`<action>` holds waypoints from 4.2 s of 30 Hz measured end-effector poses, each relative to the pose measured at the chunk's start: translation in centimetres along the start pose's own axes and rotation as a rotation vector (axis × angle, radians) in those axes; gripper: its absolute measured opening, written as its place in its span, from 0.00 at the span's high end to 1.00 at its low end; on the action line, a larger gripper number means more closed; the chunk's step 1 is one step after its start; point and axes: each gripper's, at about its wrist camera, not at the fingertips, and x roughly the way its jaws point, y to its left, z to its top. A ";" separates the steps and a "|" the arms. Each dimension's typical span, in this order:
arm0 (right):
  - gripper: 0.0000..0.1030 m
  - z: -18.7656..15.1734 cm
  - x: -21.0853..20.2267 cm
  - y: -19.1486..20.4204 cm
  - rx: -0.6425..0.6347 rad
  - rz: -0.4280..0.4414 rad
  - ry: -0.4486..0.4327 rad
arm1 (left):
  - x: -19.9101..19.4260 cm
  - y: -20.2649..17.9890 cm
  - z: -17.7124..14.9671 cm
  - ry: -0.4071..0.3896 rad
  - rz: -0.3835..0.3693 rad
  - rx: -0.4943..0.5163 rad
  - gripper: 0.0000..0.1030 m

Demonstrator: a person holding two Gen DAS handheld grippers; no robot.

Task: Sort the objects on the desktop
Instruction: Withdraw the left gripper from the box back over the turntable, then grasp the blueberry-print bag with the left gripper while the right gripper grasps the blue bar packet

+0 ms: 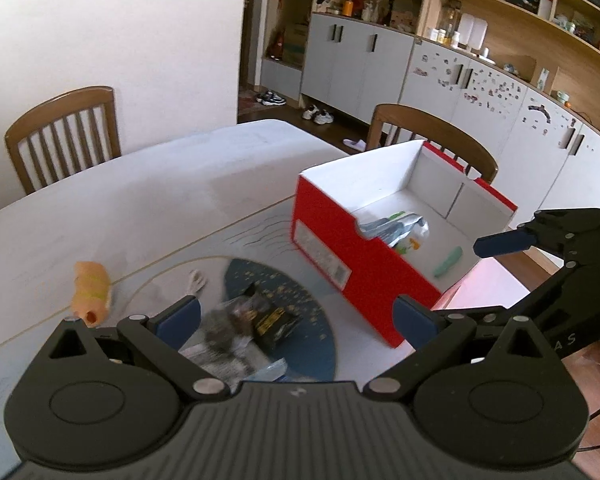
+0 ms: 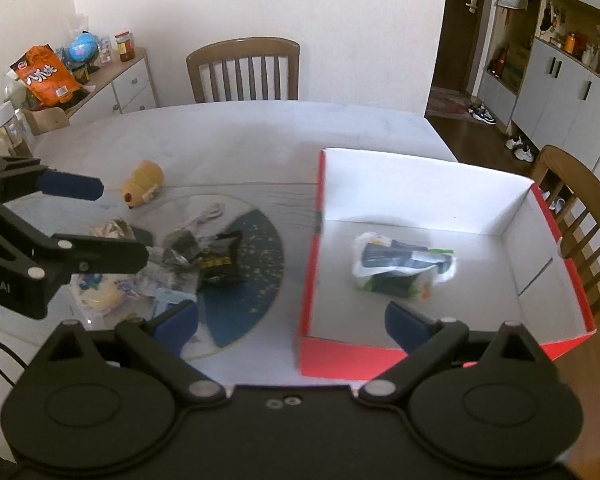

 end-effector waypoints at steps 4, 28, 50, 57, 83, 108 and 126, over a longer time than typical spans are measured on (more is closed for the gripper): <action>0.02 -0.1 0.1 1.6 -0.003 0.002 -0.001 | -1.2 1.5 -1.0 -0.009 0.012 -0.014 0.00; 0.04 -1.4 2.6 8.7 -0.044 0.012 0.022 | -3.9 7.6 -7.0 -0.048 0.097 -0.055 0.00; 0.08 -3.8 7.8 11.1 -0.073 0.044 0.118 | -0.2 8.8 -11.1 -0.019 0.109 -0.012 0.01; 0.10 -4.4 8.9 11.3 -0.078 0.032 0.123 | 1.3 8.9 -10.7 -0.021 0.102 0.030 0.01; 0.24 -5.1 11.9 11.5 -0.087 0.021 0.133 | 4.3 8.4 -11.2 -0.019 0.097 0.120 0.13; 0.38 -5.1 11.7 10.2 -0.064 0.013 0.115 | 5.3 6.5 -12.6 -0.028 0.152 0.288 0.35; 0.66 -4.6 10.8 10.5 -0.079 -0.021 0.108 | 4.0 6.2 -11.6 -0.033 0.132 0.267 0.49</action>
